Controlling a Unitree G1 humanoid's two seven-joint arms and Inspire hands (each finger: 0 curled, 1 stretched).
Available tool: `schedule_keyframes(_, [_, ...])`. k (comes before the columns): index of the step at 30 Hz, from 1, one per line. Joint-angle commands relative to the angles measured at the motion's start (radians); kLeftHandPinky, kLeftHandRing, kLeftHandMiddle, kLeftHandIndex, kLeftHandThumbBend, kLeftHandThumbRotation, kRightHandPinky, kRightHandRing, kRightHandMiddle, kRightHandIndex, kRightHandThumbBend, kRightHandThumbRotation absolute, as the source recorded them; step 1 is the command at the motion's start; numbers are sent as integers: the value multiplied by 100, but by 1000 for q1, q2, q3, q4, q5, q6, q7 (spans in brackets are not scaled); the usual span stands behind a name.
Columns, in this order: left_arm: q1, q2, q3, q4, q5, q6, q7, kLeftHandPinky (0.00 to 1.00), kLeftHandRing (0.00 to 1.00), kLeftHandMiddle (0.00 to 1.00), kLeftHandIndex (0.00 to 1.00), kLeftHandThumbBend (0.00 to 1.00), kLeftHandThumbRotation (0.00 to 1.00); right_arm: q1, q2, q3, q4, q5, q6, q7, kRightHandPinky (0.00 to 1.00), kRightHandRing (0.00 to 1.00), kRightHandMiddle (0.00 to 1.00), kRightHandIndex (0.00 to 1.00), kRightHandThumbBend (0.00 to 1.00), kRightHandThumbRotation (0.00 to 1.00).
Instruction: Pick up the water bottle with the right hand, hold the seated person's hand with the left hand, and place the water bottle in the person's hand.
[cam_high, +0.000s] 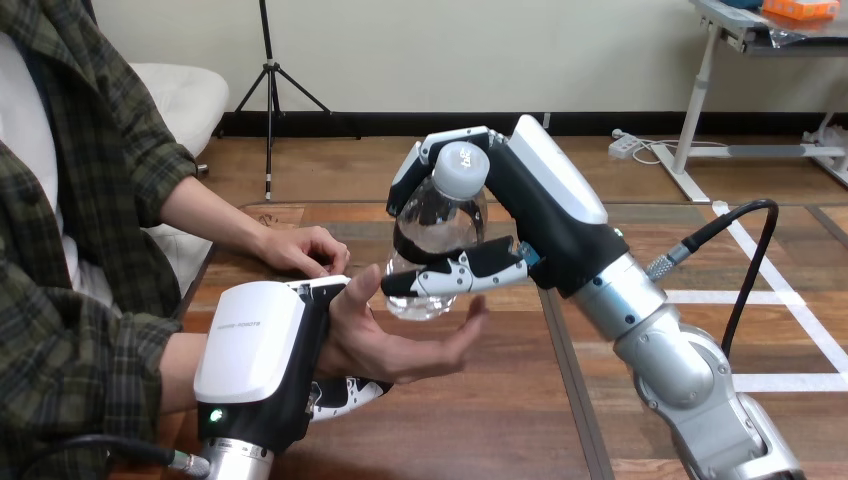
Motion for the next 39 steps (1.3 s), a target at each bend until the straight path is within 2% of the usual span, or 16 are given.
schedule_keyframes(1, [-27, -26, -43, -26, 5, -35, -13, 28, 33, 37, 41, 87, 0, -10, 9, -3, -78, 27, -15, 8, 32, 36, 43, 43, 76, 0])
schedule_keyframes(23, [-16, -29, -35, -33, 6, -19, -23, 29, 33, 37, 41, 86, 0, 70, 1, -4, -125, 29, -32, 34, 31, 34, 42, 43, 74, 0])
schedule_keyframes(39, [-13, -33, -28, -31, 0, -26, -15, 29, 33, 38, 41, 86, 0, 123, -11, -4, -150, 50, -31, 66, 30, 33, 41, 43, 71, 0])
